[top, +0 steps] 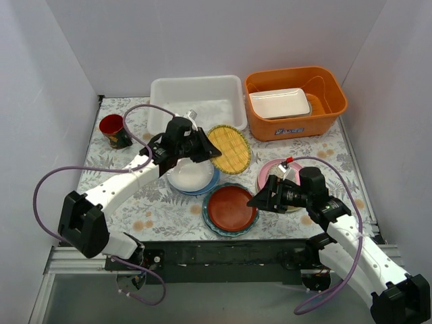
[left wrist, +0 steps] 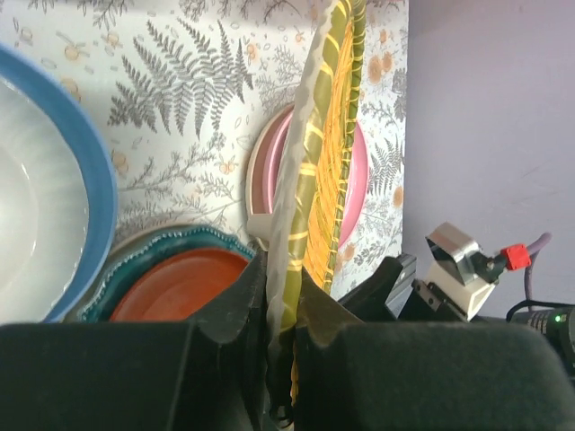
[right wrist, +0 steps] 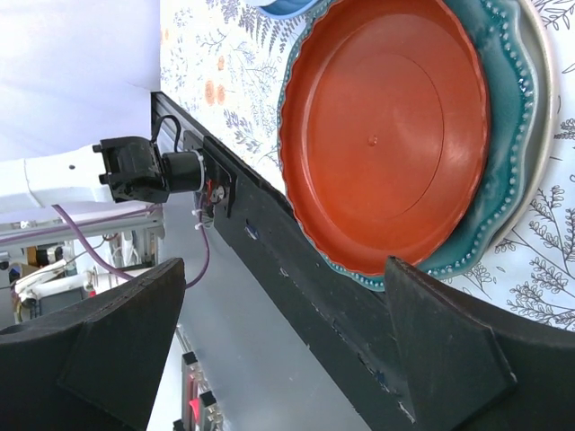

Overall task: Place the plates into the plastic bin on the countertop
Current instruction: Place the plate in the plastic bin.

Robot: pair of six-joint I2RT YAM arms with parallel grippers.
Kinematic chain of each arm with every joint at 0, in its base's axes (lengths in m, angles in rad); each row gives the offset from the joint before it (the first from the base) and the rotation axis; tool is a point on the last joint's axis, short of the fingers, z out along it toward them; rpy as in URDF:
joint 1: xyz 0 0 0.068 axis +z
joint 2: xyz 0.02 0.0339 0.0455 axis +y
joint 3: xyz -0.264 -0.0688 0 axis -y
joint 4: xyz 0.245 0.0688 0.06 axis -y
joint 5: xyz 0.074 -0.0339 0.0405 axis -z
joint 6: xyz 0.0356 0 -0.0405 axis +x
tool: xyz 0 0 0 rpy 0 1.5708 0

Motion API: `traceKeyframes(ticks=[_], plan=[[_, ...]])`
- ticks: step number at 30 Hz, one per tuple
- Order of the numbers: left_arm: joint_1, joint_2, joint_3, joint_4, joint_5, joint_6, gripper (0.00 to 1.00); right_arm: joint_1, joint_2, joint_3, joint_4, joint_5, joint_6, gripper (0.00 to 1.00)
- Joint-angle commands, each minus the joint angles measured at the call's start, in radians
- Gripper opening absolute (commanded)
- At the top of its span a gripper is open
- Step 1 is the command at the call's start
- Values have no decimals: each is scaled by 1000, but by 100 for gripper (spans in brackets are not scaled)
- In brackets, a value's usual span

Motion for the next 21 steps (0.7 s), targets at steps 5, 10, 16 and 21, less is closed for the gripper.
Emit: traceKeyframes(ticks=[5, 10, 16, 21], plan=[[89, 148, 226, -18, 140, 87, 0, 5, -14, -38, 6, -4, -24, 98], [140, 260, 353, -59, 191, 128, 0, 5, -18, -68, 4, 0, -26, 98], [189, 398, 553, -139, 209, 157, 0, 5, -18, -85, 6, 3, -24, 98], [226, 483, 683, -171, 237, 163, 0, 5, -18, -98, 16, 2, -16, 98]])
